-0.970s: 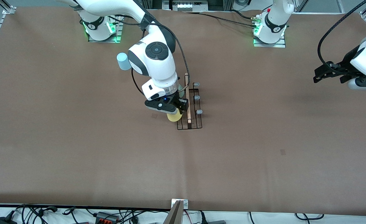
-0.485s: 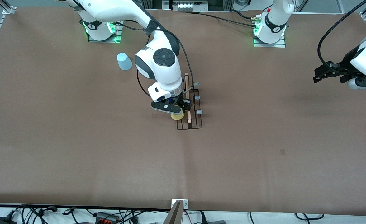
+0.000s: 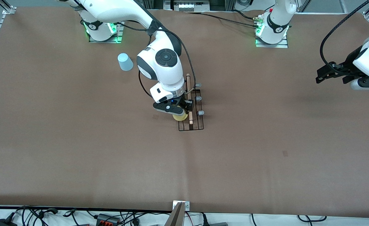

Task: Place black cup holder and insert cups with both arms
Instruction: 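Lower the yellow cup onto a rack peg, open and withdraw the right gripper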

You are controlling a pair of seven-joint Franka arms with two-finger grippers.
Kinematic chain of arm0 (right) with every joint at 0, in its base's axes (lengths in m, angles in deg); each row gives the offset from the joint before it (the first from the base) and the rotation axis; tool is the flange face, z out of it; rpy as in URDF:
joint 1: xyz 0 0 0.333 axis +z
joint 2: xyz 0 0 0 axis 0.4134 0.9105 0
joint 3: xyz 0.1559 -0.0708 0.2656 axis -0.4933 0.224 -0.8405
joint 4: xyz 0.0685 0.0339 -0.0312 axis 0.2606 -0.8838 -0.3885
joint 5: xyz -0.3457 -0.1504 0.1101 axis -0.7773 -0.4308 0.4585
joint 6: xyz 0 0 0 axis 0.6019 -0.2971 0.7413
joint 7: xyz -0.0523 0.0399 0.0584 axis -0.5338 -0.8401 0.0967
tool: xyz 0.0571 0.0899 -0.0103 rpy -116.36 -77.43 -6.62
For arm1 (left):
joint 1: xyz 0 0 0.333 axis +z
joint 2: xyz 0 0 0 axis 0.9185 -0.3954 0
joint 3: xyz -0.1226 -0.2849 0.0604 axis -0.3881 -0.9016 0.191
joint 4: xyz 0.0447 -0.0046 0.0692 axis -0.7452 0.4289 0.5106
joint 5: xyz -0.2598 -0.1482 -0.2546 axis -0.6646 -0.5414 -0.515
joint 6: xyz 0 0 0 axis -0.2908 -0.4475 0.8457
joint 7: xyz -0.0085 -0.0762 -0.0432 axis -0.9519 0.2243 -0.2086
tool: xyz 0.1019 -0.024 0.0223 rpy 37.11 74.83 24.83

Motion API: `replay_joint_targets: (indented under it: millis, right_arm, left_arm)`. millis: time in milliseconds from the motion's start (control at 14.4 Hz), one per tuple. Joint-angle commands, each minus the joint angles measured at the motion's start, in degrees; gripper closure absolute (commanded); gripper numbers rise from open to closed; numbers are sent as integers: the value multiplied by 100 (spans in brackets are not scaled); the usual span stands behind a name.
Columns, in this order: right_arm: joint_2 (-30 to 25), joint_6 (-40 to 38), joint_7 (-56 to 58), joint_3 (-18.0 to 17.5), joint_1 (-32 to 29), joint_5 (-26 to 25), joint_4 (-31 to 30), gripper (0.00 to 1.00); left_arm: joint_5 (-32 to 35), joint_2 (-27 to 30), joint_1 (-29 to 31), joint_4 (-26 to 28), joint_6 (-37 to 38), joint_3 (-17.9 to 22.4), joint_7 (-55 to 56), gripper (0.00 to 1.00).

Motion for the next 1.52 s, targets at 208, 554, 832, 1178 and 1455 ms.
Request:
replay_joint_targets:
  millis: [208,554,832,1178,1455]
  right_arm:
    - [-738,-508,490,14,-523,560,-58,0]
    - [-2258,-2003,2957,14,-2244,1044,-638,0]
    - [-3050,-3295,4795,32,-3826,1413,-648,0]
    - [-3561,-3727,5142,295,-4542,1282,-429,0]
    - [-3438,-4579,5143,462,-4473,1229,143,0]
  left_arm:
    - [8,55,67,38,43,-48,-113,0]
    - [8,55,58,29,43,-48,-113,0]
    - [8,55,32,3,43,-48,-113,0]
    - [17,55,23,3,51,-48,-113,0]
    - [17,55,32,3,60,-48,-113,0]
